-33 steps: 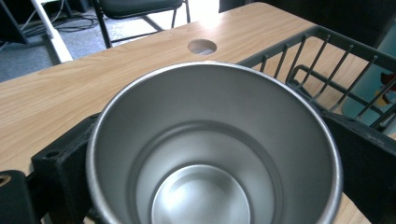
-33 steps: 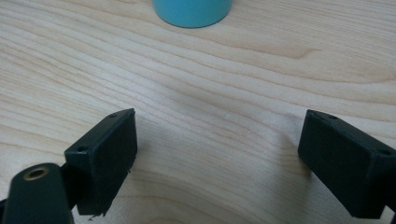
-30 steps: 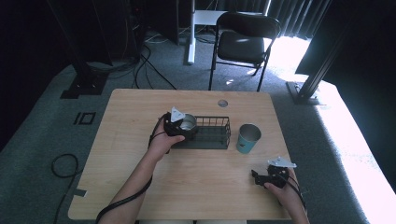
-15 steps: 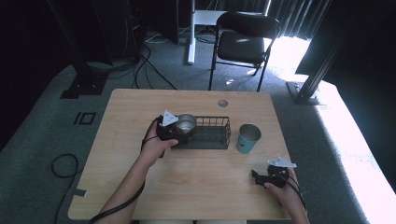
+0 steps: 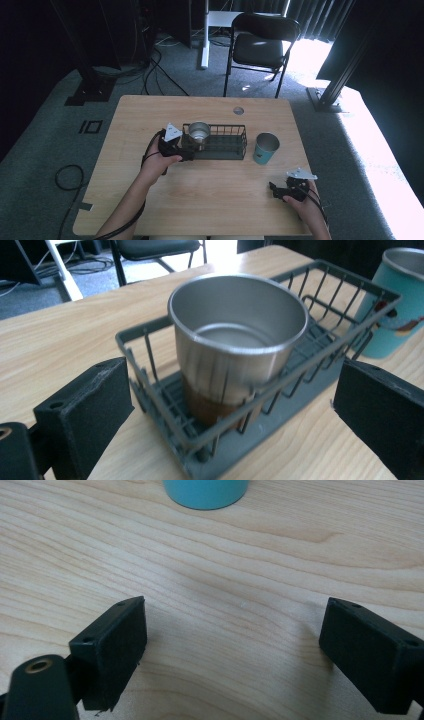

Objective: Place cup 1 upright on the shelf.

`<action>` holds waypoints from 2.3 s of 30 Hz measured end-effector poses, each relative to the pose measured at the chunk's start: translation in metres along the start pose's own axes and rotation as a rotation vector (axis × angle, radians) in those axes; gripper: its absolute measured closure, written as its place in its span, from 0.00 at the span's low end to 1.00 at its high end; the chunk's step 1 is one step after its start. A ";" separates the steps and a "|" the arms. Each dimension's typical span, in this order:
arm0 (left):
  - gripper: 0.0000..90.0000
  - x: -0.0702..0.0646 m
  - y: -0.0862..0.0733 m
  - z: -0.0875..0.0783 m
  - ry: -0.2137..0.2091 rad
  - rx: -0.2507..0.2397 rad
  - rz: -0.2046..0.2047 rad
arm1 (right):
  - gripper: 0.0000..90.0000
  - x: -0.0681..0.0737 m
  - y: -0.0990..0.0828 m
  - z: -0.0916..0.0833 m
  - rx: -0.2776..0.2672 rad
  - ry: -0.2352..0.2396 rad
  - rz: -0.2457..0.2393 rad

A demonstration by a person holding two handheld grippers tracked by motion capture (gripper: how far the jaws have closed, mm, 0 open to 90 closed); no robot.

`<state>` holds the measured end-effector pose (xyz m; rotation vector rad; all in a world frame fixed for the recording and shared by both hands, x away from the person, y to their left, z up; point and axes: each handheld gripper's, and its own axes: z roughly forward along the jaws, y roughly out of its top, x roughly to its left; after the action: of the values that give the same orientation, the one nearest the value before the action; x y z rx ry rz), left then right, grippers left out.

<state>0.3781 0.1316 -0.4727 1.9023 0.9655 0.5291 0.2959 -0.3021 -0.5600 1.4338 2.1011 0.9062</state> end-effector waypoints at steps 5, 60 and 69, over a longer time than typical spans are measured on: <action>0.03 0.004 -0.008 -0.007 0.006 0.014 -0.003 | 0.12 0.000 0.000 0.000 0.000 0.000 0.000; 0.03 0.045 -0.128 -0.085 0.152 0.163 -0.154 | 0.12 0.000 0.000 0.000 0.000 0.000 -0.001; 0.03 0.057 -0.139 -0.094 0.210 0.218 -0.160 | 0.12 0.000 0.000 0.000 0.000 0.000 -0.001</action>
<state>0.2908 0.2659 -0.5489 1.9657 1.3465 0.5552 0.2959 -0.3021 -0.5599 1.4324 2.1021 0.9055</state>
